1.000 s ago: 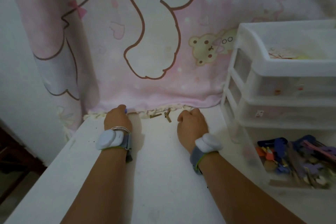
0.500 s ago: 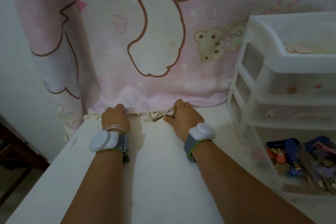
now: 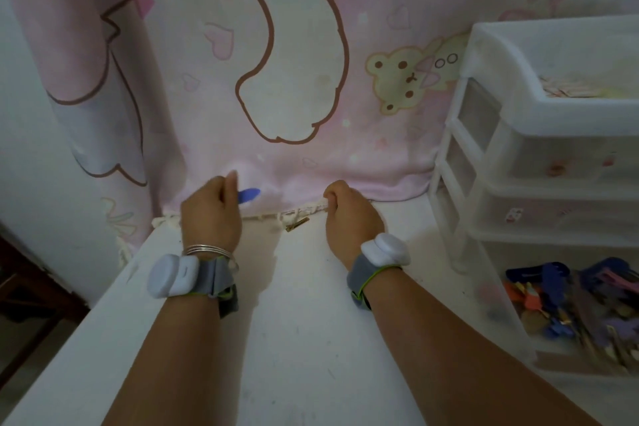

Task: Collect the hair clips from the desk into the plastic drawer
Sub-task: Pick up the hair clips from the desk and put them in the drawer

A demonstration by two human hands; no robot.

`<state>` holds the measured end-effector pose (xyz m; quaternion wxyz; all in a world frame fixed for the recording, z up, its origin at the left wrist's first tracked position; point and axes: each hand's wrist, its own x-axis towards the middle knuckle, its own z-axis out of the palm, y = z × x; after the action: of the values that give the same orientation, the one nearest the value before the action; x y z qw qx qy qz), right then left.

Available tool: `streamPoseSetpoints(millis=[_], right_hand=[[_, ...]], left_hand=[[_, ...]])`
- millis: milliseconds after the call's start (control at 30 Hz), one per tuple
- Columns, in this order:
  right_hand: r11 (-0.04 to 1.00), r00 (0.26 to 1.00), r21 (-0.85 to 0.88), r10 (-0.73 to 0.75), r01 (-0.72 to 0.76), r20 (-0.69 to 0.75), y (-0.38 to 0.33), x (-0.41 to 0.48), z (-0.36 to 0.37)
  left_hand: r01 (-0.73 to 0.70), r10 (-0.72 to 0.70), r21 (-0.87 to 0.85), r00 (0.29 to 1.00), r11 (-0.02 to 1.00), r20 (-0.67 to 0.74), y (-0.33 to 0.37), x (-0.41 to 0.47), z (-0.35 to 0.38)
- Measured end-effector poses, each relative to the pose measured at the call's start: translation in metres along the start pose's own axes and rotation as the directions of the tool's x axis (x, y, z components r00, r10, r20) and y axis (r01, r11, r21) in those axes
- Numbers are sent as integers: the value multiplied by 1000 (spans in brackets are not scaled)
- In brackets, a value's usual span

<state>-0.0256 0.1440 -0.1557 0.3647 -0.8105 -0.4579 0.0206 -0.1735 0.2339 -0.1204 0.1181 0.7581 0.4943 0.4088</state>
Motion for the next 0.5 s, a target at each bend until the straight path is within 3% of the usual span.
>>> streamPoseSetpoints(millis=[133, 267, 367, 500], right_hand=[[970, 971, 226, 134, -88, -198, -2, 2, -4], [900, 923, 427, 235, -88, -305, -1, 5, -5], [882, 910, 461, 266, -97, -318, 0, 7, -4], [884, 917, 459, 256, -93, -307, -1, 8, -2]], left_hand=[[-25, 24, 1, 967, 1000, 255, 20, -18, 23], [-135, 57, 118, 860, 984, 508, 25, -28, 39], [-143, 77, 96, 865, 985, 497, 21, -26, 39], [-132, -9, 298, 903, 945, 429, 14, -18, 42]])
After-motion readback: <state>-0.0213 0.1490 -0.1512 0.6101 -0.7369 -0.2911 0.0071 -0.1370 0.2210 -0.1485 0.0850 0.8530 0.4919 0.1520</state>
